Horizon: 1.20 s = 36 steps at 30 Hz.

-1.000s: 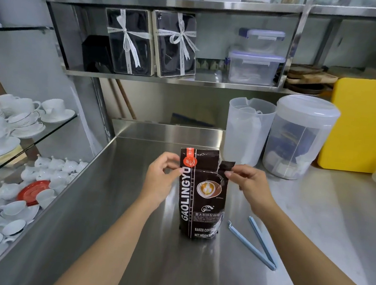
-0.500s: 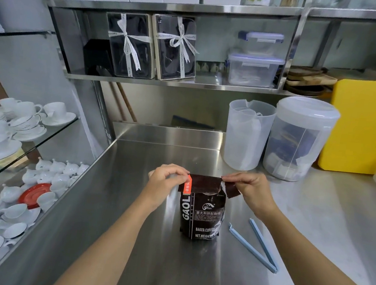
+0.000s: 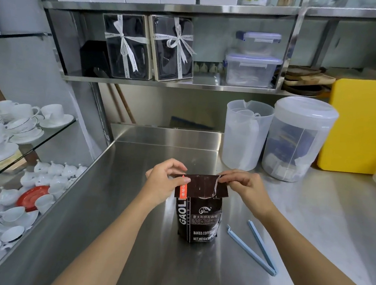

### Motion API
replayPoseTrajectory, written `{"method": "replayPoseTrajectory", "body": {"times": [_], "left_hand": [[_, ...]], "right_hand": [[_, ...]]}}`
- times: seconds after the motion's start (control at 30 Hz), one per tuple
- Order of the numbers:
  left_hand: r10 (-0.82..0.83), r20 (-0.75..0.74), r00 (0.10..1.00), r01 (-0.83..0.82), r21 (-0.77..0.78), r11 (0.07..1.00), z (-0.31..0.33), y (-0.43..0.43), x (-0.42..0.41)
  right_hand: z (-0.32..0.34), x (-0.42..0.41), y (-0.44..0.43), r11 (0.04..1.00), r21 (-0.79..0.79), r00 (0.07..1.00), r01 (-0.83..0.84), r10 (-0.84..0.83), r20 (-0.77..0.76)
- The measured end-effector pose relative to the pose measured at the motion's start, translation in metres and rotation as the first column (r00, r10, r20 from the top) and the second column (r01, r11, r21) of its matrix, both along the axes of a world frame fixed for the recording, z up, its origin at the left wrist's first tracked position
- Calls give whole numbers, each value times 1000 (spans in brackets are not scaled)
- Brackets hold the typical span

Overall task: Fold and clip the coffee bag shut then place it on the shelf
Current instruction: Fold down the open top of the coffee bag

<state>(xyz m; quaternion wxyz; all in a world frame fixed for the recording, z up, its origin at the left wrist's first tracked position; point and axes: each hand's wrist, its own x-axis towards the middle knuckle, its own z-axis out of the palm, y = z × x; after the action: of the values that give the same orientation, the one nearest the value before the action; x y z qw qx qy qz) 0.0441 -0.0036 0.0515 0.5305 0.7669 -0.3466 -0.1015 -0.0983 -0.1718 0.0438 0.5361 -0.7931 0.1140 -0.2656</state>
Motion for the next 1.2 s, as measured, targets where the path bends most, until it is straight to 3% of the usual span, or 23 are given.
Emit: {"method": "replayPoseTrajectory", "body": {"times": [0.13, 0.37, 0.5, 0.63, 0.73, 0.83, 0.97, 1.2], "left_hand": [[26, 33, 999, -26, 7, 1000, -2, -7, -2], [53, 148, 988, -58, 27, 998, -5, -6, -4], [-27, 310, 950, 8, 63, 998, -5, -6, -10], [-85, 629, 773, -40, 182, 982, 1, -9, -14], [-151, 732, 664, -44, 241, 970, 7, -15, -17], [-176, 772, 611, -49, 259, 965, 11, -23, -21], [-174, 776, 606, -67, 268, 961, 10, -28, -26], [-120, 764, 634, -127, 255, 958, 3, -8, -9]], "right_hand": [[3, -1, -2, 997, -57, 999, 49, -50, -21], [5, 5, -6, 997, 69, 999, 37, -35, -36], [16, 8, -7, 994, -110, 988, 9, -25, -151], [28, 16, -6, 919, -385, 969, -82, -18, -248], [27, 19, 3, 828, -555, 982, -80, -32, -188], [24, 19, 13, 757, -653, 993, -24, -58, -103], [20, 20, 18, 684, -728, 995, 32, -92, -42], [13, 16, 11, 732, -674, 985, 104, -172, -34]]}}
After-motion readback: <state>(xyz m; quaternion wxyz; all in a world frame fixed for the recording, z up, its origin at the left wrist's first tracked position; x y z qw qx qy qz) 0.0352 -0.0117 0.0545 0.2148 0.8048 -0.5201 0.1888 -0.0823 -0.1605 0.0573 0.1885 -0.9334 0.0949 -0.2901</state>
